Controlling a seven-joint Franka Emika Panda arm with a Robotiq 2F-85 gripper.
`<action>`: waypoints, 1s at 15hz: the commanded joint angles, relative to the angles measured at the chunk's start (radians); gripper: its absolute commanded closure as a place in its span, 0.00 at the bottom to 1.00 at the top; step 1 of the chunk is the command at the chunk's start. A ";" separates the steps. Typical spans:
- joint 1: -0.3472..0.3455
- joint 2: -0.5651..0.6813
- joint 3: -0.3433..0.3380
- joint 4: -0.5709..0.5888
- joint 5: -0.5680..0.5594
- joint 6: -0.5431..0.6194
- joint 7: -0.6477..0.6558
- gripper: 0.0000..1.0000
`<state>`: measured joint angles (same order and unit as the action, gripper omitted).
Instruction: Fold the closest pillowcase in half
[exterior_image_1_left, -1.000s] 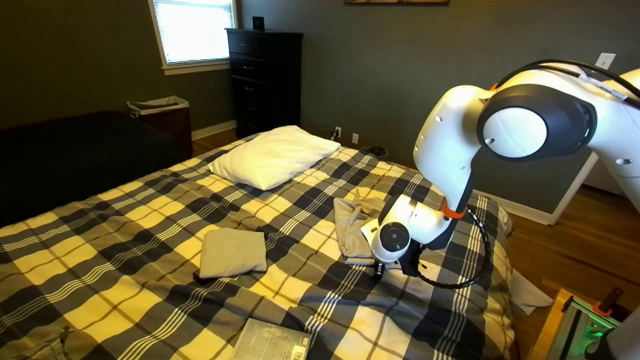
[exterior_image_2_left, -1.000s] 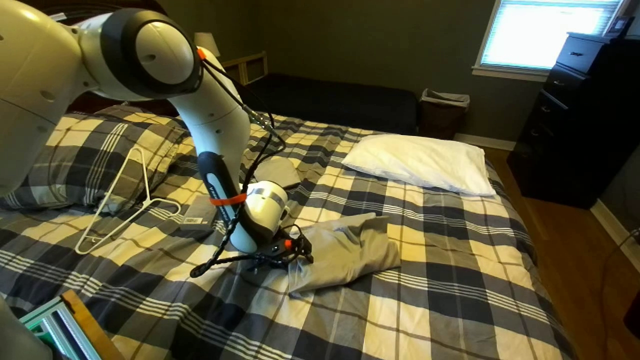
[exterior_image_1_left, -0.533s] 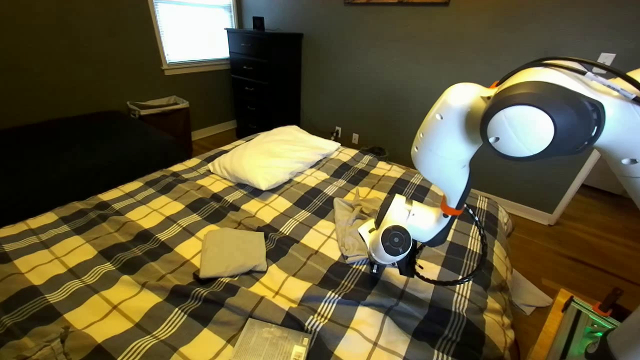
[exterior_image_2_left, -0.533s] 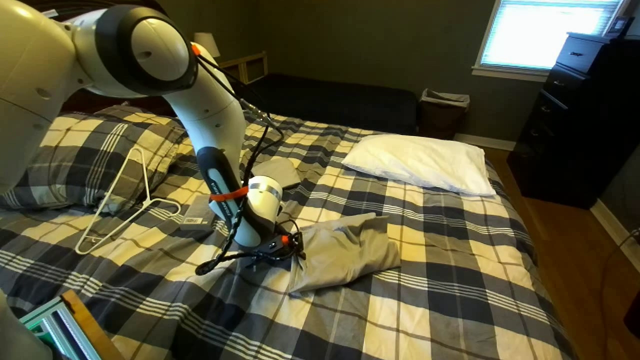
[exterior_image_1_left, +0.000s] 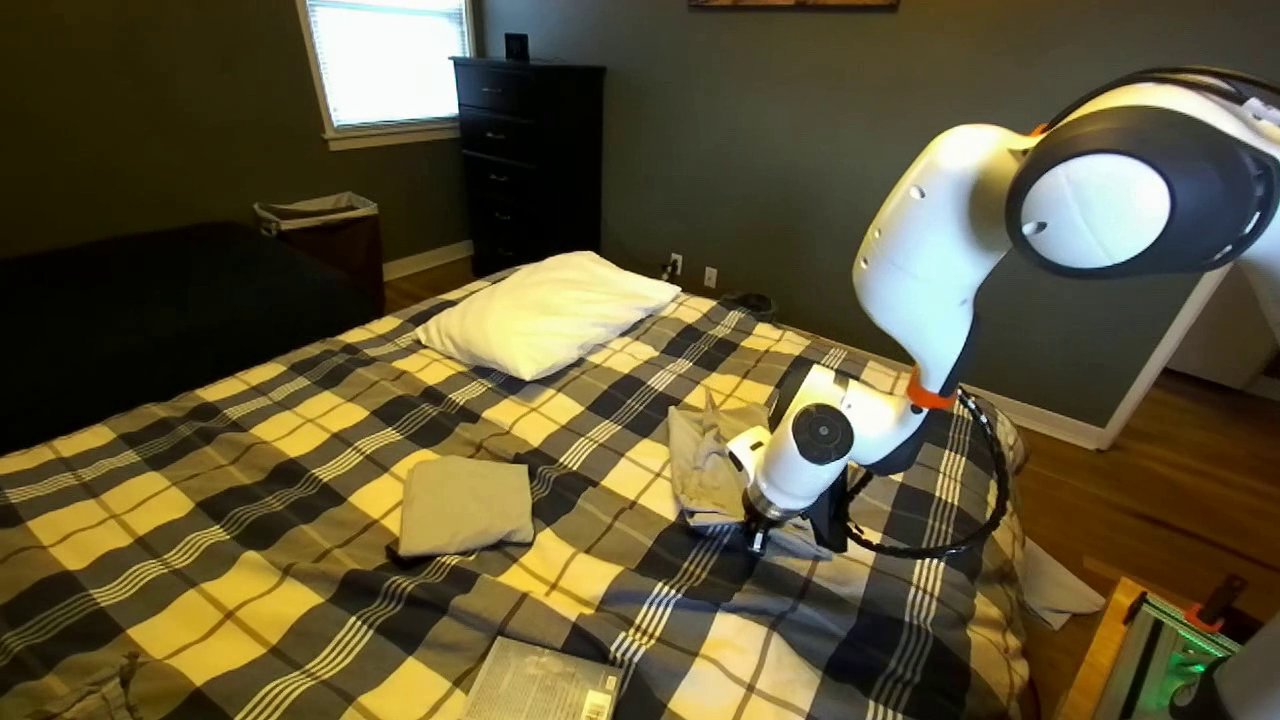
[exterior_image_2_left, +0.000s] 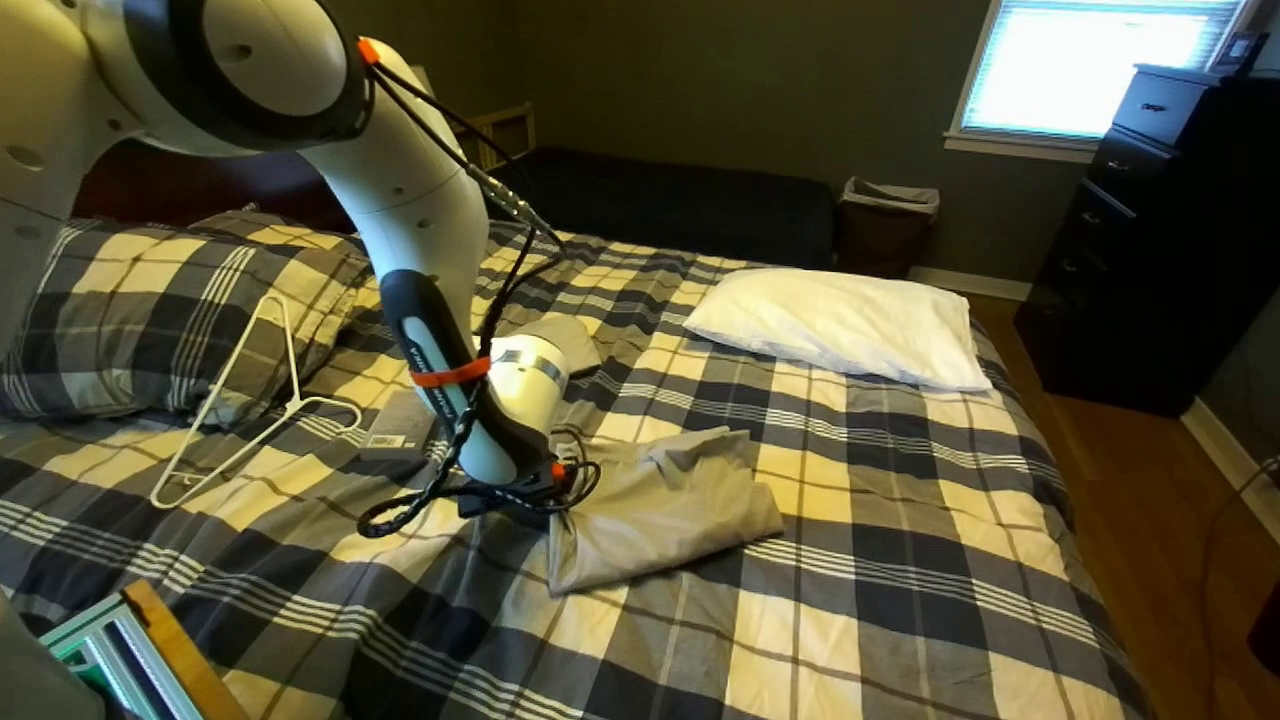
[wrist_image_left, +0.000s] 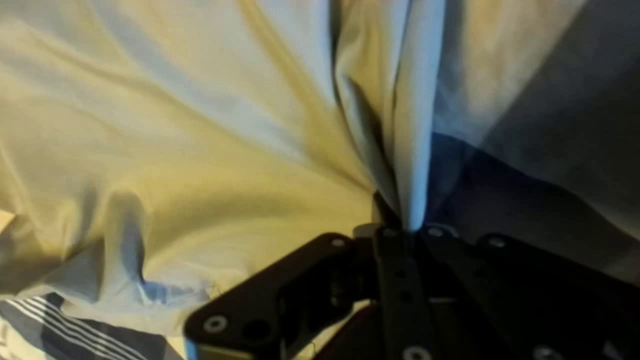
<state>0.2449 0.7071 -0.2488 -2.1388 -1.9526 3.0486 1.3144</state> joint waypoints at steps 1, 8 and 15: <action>-0.130 -0.137 0.149 -0.140 0.103 0.081 -0.248 0.99; -0.023 -0.141 -0.118 -0.285 0.161 0.359 -0.465 0.99; 0.085 -0.139 -0.366 -0.227 0.074 0.417 -0.403 0.97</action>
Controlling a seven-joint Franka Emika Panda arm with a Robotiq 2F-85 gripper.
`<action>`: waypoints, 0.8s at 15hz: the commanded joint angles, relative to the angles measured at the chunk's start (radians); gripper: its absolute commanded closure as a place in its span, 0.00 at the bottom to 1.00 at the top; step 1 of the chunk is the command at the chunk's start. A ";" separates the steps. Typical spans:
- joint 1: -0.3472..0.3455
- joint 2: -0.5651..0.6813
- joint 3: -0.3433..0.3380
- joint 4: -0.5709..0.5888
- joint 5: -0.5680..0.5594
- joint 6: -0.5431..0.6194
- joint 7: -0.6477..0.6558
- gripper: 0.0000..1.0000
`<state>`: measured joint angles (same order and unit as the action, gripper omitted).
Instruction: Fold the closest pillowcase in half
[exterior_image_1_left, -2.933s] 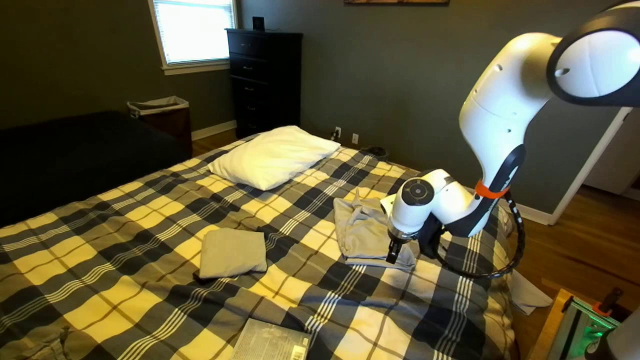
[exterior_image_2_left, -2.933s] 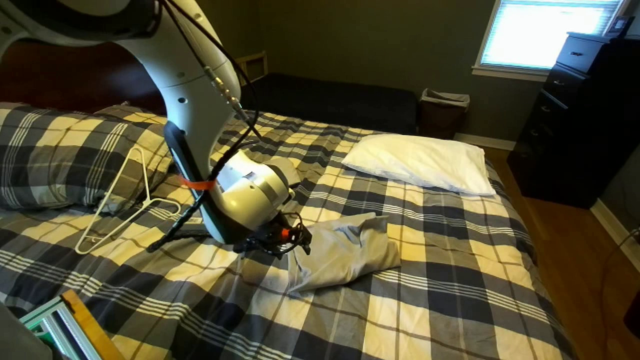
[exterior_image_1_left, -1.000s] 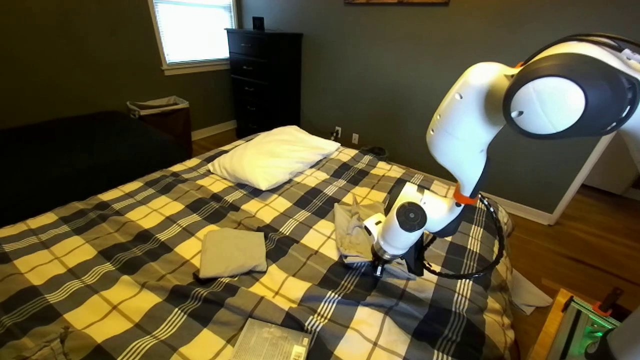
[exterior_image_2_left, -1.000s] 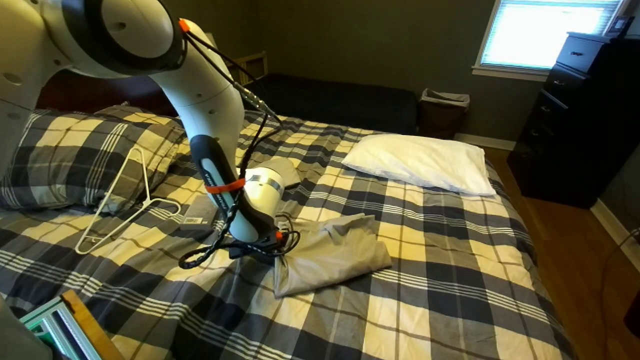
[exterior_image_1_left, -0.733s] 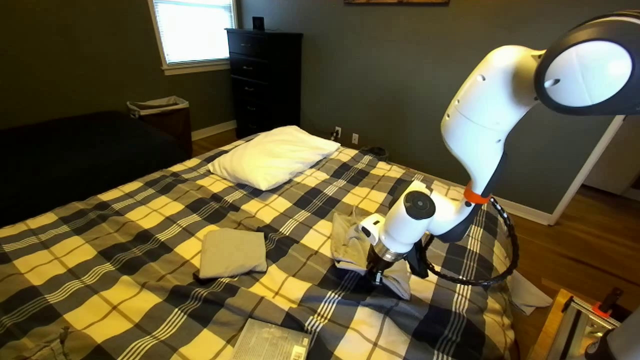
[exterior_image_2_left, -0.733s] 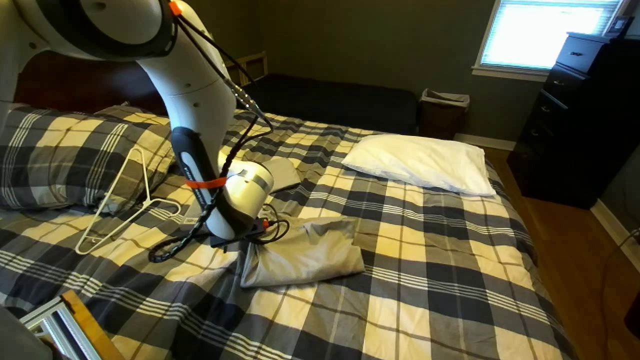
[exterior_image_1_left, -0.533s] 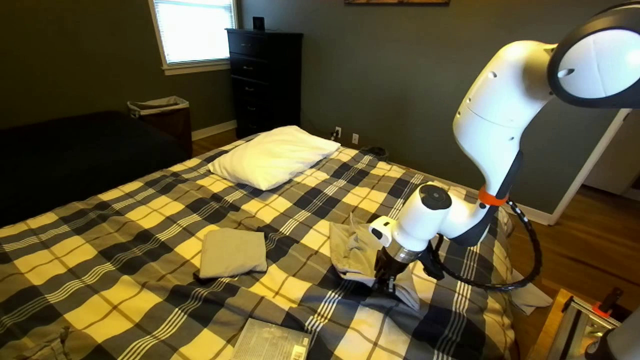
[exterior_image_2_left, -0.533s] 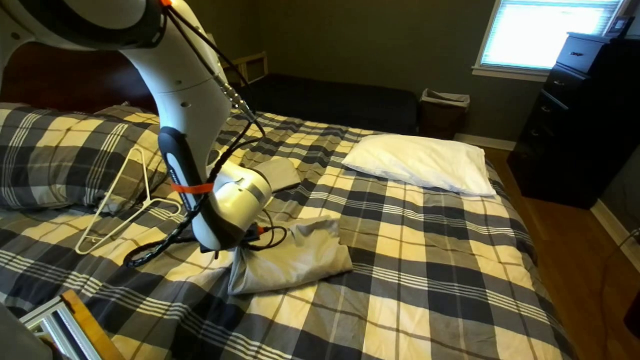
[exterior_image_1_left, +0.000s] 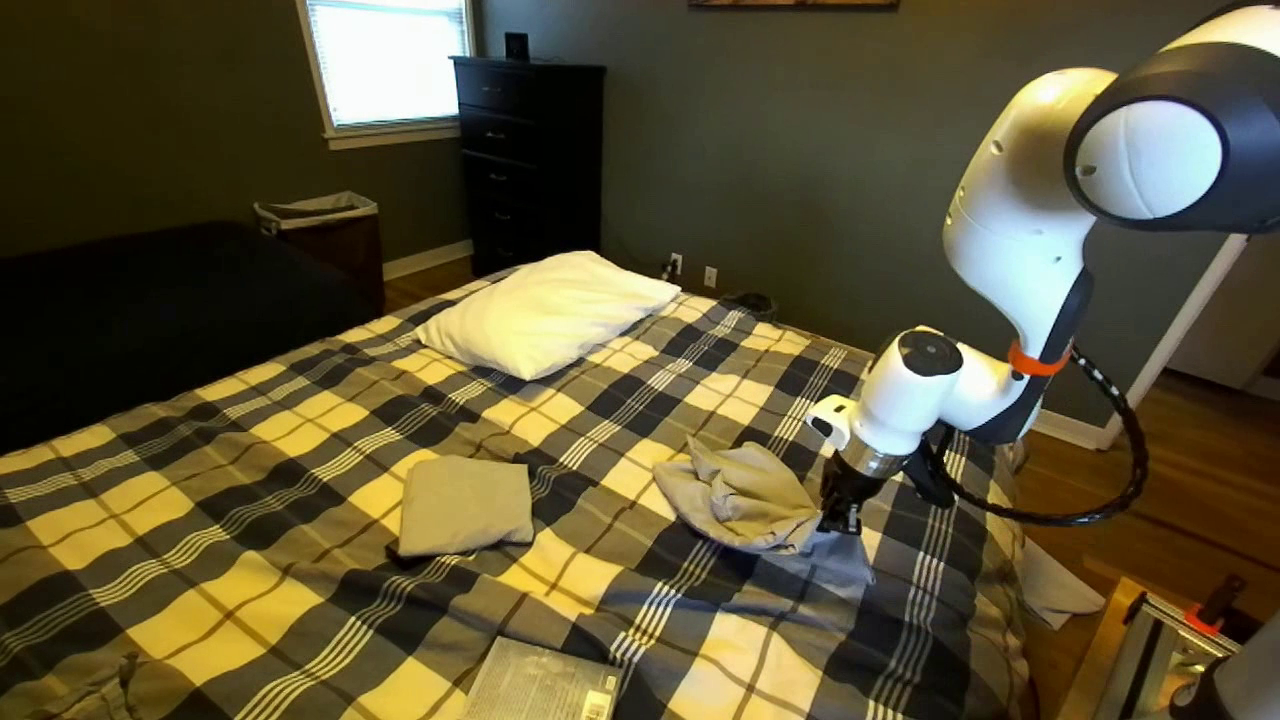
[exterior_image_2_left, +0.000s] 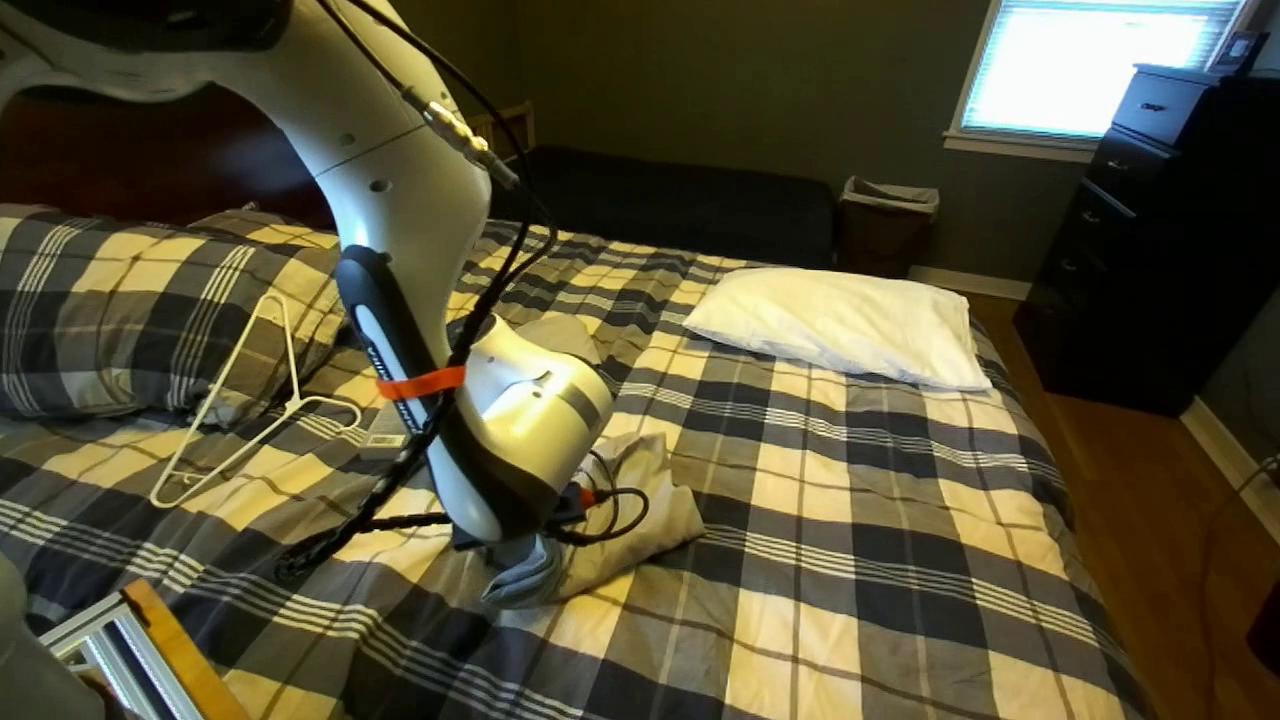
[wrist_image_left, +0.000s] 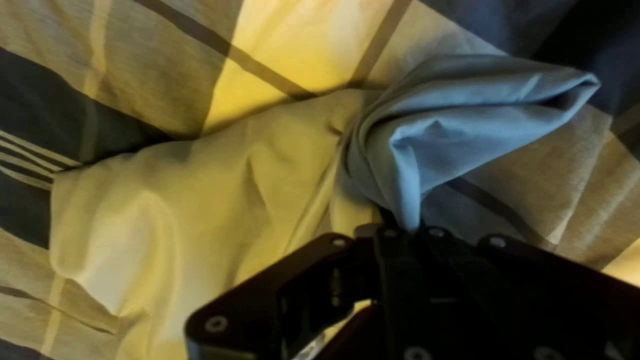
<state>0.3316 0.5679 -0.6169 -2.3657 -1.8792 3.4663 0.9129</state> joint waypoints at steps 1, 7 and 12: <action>0.019 0.000 -0.021 0.008 -0.006 0.005 0.013 0.97; 0.054 0.047 -0.044 0.165 -0.078 0.100 -0.019 0.99; 0.070 0.059 -0.086 0.250 -0.065 0.074 0.020 0.97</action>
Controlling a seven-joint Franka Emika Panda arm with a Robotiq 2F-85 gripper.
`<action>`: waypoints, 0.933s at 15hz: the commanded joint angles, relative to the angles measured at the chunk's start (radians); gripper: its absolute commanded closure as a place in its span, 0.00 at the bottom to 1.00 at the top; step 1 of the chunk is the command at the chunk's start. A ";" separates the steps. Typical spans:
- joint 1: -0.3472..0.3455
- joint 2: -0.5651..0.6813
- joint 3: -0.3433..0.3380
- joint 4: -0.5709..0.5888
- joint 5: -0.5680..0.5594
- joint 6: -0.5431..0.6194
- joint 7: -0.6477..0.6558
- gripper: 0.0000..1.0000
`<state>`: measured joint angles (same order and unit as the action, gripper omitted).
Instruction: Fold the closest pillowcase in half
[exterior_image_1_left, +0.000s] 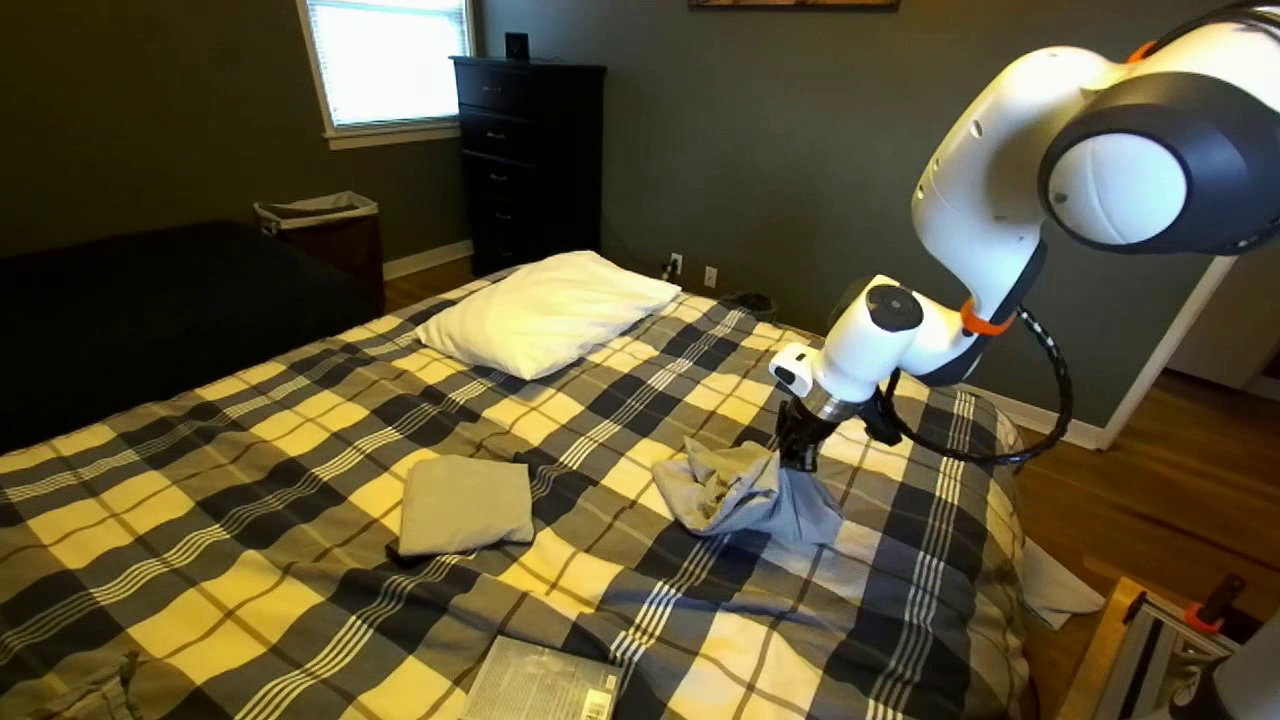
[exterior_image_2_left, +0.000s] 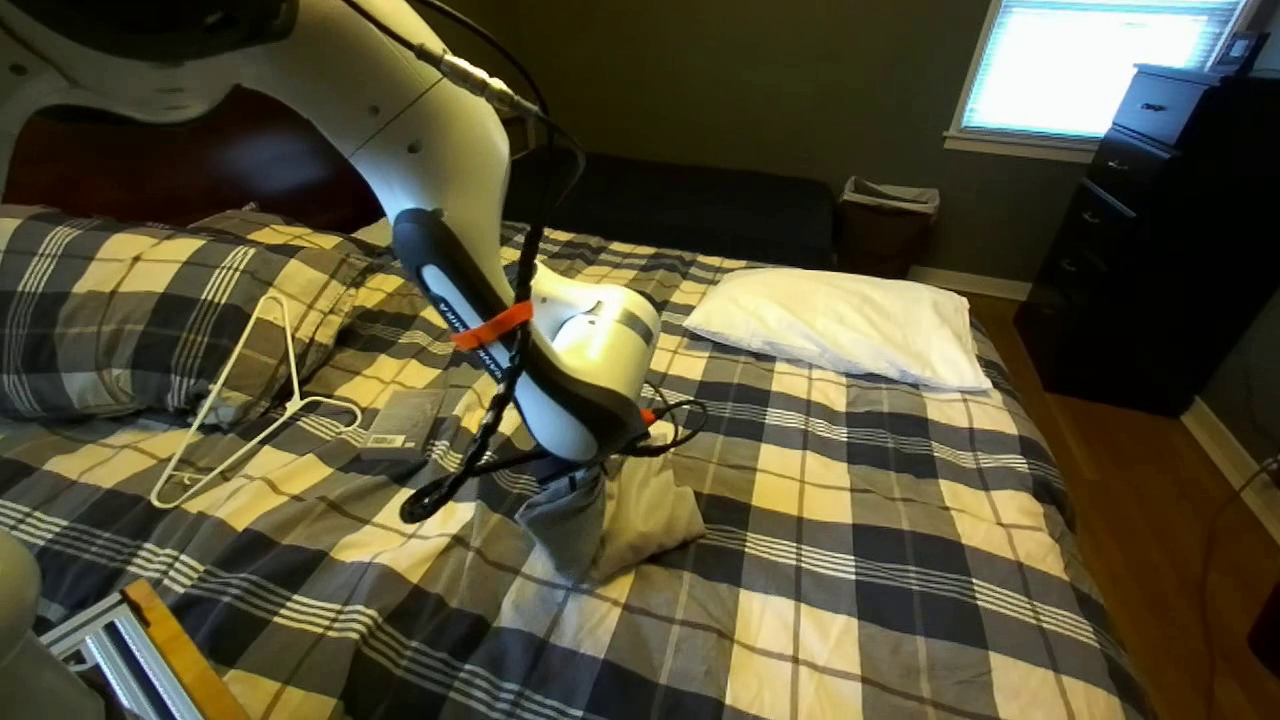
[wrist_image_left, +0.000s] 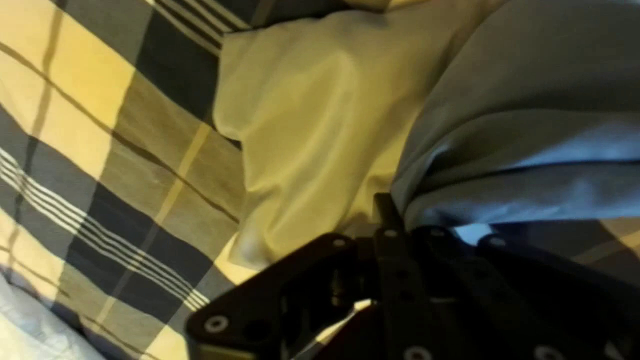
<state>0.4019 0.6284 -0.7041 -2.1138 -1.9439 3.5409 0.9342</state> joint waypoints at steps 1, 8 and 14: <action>0.004 0.022 -0.020 0.042 0.000 0.016 0.028 0.97; -0.069 0.204 -0.017 0.315 -0.051 0.274 0.017 0.99; -0.106 0.463 -0.114 0.636 -0.085 0.490 0.190 0.99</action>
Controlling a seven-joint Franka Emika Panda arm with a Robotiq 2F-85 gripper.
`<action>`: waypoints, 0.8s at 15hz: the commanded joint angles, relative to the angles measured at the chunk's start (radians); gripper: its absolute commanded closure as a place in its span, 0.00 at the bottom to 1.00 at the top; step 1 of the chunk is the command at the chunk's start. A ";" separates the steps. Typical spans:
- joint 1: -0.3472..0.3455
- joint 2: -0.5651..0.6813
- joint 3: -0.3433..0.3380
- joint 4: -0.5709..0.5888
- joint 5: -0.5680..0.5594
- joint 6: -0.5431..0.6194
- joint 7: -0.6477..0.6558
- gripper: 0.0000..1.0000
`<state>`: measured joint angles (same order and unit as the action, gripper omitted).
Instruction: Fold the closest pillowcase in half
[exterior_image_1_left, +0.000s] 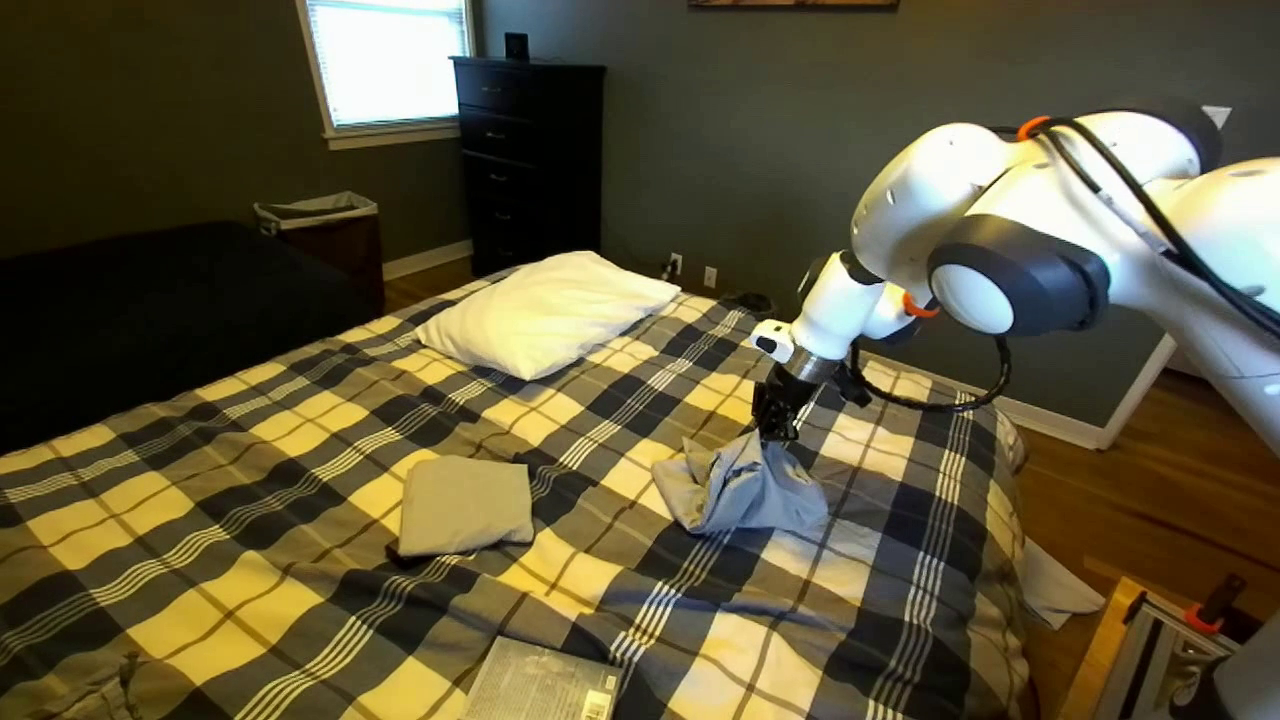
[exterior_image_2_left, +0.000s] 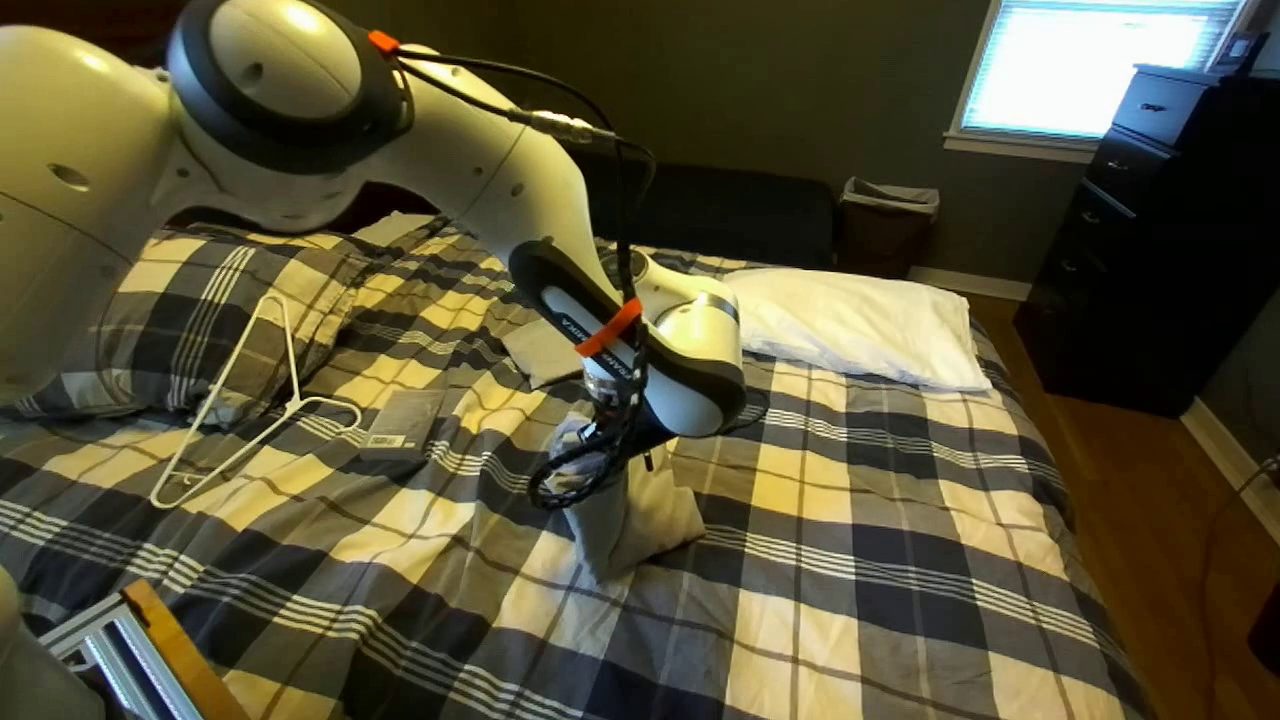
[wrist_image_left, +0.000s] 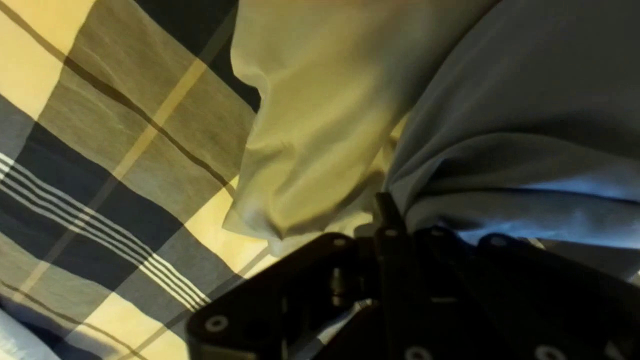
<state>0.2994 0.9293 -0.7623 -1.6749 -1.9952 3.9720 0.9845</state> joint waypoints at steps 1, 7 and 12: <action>-0.013 0.195 -0.069 0.247 -0.027 0.058 0.170 0.99; -0.050 0.359 -0.128 0.555 -0.017 0.050 0.394 0.99; -0.029 0.515 -0.227 0.722 -0.051 0.071 0.664 0.58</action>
<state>0.2634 1.3180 -0.9059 -1.0977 -2.0024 3.9825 1.4500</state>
